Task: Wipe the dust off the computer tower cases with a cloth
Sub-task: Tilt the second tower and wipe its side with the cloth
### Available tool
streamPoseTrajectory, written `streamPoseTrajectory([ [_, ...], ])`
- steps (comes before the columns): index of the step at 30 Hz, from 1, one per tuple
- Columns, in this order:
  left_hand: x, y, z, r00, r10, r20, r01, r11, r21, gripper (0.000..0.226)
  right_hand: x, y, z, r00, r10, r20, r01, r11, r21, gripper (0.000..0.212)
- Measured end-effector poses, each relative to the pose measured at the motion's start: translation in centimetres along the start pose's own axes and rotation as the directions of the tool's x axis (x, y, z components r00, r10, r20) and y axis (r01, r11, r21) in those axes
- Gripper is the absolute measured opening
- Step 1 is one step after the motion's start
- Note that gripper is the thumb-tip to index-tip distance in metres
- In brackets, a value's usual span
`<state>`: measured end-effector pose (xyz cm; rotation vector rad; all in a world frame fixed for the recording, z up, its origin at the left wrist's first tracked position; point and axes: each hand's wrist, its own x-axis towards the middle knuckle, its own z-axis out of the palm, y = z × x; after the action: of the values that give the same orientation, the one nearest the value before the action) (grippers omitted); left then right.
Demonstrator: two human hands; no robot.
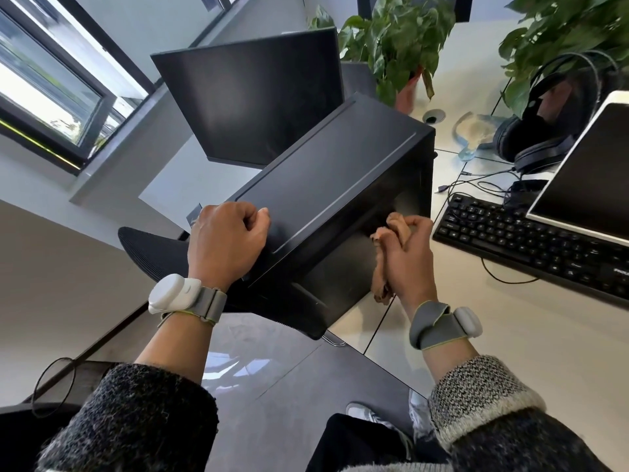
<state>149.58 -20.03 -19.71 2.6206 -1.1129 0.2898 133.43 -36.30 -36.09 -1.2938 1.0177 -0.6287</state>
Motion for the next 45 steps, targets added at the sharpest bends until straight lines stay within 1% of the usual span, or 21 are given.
streamPoseTrajectory([
  [1,0.0,0.0,0.0,1.0,-0.003,0.001,0.003,1.0,0.002,0.053,0.1,0.4,-0.1,1.0,-0.005,0.011,0.005,1.0,-0.004,0.024],
  [3,0.0,0.1,0.1,1.0,-0.002,0.0,0.002,1.0,0.003,0.053,0.4,1.6,-0.3,0.998,0.049,0.029,-0.048,0.998,-0.04,0.019],
  [5,-0.1,0.1,-0.1,1.0,-0.002,0.002,0.002,1.0,0.002,0.053,0.7,2.1,-0.6,0.995,0.095,0.016,-0.094,0.992,-0.081,0.018],
  [6,-0.1,0.1,-0.1,1.0,-0.003,0.004,0.003,1.0,0.003,0.052,0.9,2.0,-0.8,0.996,0.089,0.005,-0.088,0.991,-0.1,0.017],
  [8,-0.1,0.2,-0.1,1.0,-0.005,0.003,0.005,1.0,0.003,0.052,1.0,1.2,-1.1,0.999,0.03,-0.019,-0.032,0.992,-0.125,0.015],
  [10,-0.1,0.2,-0.2,1.0,-0.017,-0.003,0.017,1.0,0.01,0.051,0.9,0.0,-1.2,0.998,-0.06,-0.037,0.056,0.992,-0.109,0.012],
  [12,-0.1,0.3,-0.2,1.0,-0.022,0.0,0.022,1.0,0.014,0.051,0.5,-0.8,-1.2,0.991,-0.128,-0.048,0.124,0.99,-0.072,0.018],
  [13,-0.1,0.3,-0.2,1.0,-0.019,0.001,0.019,1.0,0.013,0.052,0.4,-0.9,-1.2,0.989,-0.135,-0.052,0.133,0.99,-0.046,0.02],
  [15,-0.1,0.4,-0.2,1.0,-0.017,0.002,0.017,1.0,0.013,0.053,0.6,0.1,-1.2,0.992,-0.113,-0.054,0.111,0.993,-0.029,0.012],
  [16,-0.1,0.4,-0.3,1.0,-0.019,-0.001,0.019,1.0,0.013,0.053,0.7,0.7,-1.1,0.994,-0.096,-0.055,0.093,0.994,-0.062,0.008],
  [18,-0.2,0.4,-0.2,1.0,-0.02,-0.001,0.02,1.0,0.006,0.053,0.8,1.4,-1.3,0.997,-0.045,-0.065,0.037,0.992,-0.117,0.005],
  [19,-0.2,0.4,-0.3,1.0,-0.019,0.001,0.019,1.0,0.004,0.053,0.8,1.3,-1.4,0.997,-0.035,-0.071,0.027,0.994,-0.108,0.005],
  [22,-0.1,0.3,-0.2,1.0,-0.011,0.001,0.011,1.0,0.002,0.053,0.8,-0.5,-1.4,0.991,-0.091,-0.098,0.091,0.996,-0.007,0.005],
  [25,0.2,0.2,-0.1,1.0,-0.003,0.004,0.003,1.0,0.001,0.053,1.1,-1.5,-1.4,0.982,-0.176,-0.074,0.177,0.984,0.0,0.021],
  [27,0.2,0.1,-0.1,1.0,0.003,0.004,-0.003,1.0,-0.002,0.052,1.2,-0.6,-1.5,0.985,-0.168,-0.029,0.167,0.986,-0.013,0.03],
  [30,0.1,0.0,-0.1,1.0,0.003,-0.004,-0.003,1.0,-0.007,0.052,1.2,1.8,-1.4,0.993,-0.115,-0.034,0.112,0.992,-0.065,0.028],
  [33,0.1,0.1,-0.1,1.0,0.005,-0.007,-0.005,1.0,-0.006,0.052,1.5,2.5,-1.5,0.994,-0.079,-0.073,0.07,0.99,-0.118,0.027],
  [35,0.0,0.1,-0.1,1.0,0.004,-0.01,-0.004,1.0,-0.006,0.052,1.8,1.5,-1.6,0.989,-0.106,-0.1,0.094,0.988,-0.119,0.025],
  [40,0.1,0.1,-0.1,1.0,0.001,-0.019,-0.002,1.0,-0.016,0.052,2.1,-0.6,-1.5,0.955,-0.25,-0.159,0.238,0.967,-0.091,0.017],
  [42,0.1,0.0,0.0,1.0,-0.003,-0.014,0.003,1.0,-0.017,0.052,2.3,0.7,-1.4,0.962,-0.219,-0.163,0.206,0.974,-0.094,0.014],
  [45,0.0,0.0,-0.1,1.0,0.007,-0.018,-0.008,1.0,-0.019,0.052,2.9,2.5,-1.9,0.99,-0.055,-0.127,0.038,0.99,-0.133,0.013],
])
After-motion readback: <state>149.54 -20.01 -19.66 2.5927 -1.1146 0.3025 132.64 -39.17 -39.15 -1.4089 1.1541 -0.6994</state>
